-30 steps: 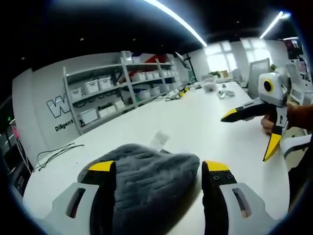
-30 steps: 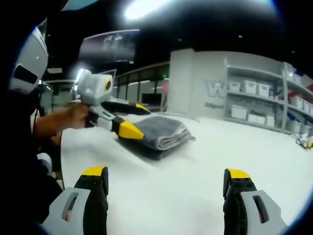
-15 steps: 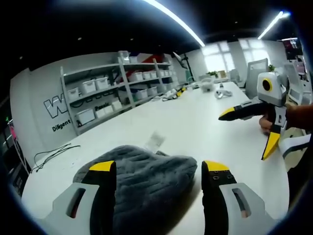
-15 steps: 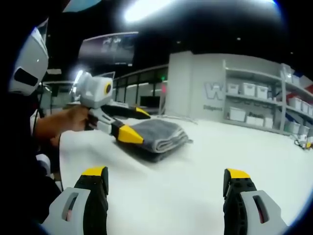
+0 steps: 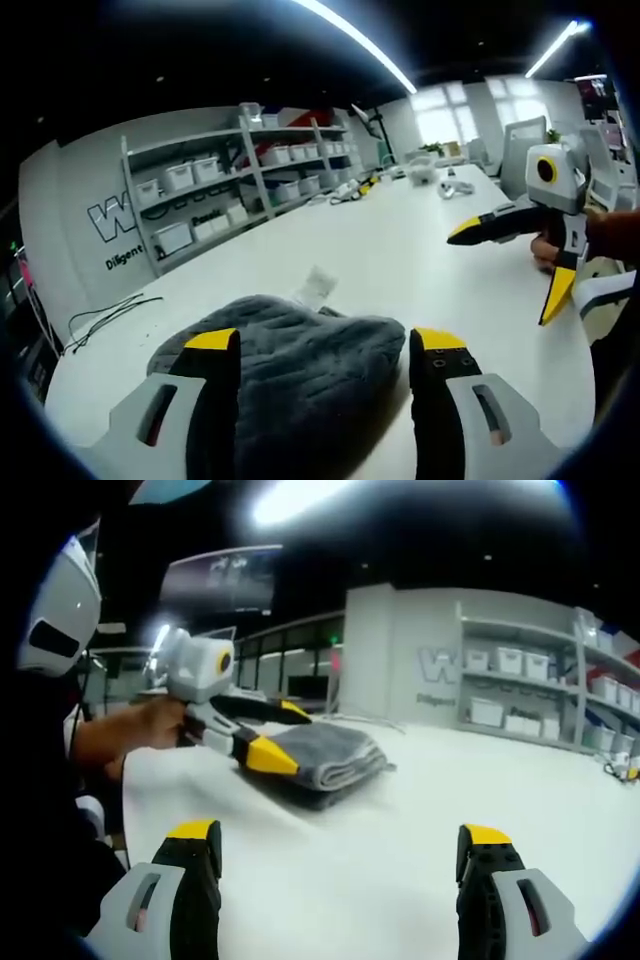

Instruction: Open the folded towel by lifting each exposed corner and separating the folded layers until the towel lies flat within the target outline without major curled edges

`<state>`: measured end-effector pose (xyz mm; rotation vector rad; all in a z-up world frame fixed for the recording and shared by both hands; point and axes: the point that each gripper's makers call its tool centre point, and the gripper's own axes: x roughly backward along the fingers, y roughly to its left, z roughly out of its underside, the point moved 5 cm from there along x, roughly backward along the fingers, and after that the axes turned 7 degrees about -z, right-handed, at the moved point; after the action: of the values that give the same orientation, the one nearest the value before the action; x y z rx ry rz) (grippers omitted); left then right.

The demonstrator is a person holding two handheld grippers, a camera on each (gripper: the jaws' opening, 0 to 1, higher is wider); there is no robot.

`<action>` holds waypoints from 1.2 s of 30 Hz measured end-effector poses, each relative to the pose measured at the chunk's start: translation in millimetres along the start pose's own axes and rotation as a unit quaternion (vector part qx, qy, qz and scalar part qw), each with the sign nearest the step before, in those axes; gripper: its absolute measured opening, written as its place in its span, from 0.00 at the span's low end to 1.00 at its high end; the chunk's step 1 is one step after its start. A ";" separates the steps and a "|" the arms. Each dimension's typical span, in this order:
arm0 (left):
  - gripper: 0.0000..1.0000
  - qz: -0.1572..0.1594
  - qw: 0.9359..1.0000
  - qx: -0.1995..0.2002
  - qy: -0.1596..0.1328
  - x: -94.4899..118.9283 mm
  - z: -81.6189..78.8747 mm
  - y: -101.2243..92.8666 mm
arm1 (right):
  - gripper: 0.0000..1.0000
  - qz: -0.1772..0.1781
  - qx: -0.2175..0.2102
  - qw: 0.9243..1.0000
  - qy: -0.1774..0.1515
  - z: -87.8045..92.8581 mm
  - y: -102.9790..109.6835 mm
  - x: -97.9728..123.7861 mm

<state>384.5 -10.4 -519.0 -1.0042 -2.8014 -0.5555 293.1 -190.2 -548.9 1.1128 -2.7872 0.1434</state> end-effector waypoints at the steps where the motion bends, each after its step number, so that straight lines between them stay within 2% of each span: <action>1: 0.67 0.000 1.000 0.000 0.000 -0.3 0.0 -0.1 | 0.99 0.000 0.000 1.000 0.000 -0.4 -0.1 0.2; 23: 0.59 0.015 1.000 -0.020 0.005 -6.3 -0.3 -8.0 | 0.99 0.001 -0.005 1.000 0.001 0.5 -1.6 1.1; 36: 0.54 0.024 0.998 -0.057 -0.005 -10.9 -2.2 -18.7 | 0.99 0.002 -0.004 1.000 0.000 0.4 -3.5 2.2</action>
<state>381.0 -31.0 -525.1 -1.0956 -2.7736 -0.7125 293.9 -194.2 -548.8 1.1046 -2.7883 0.1319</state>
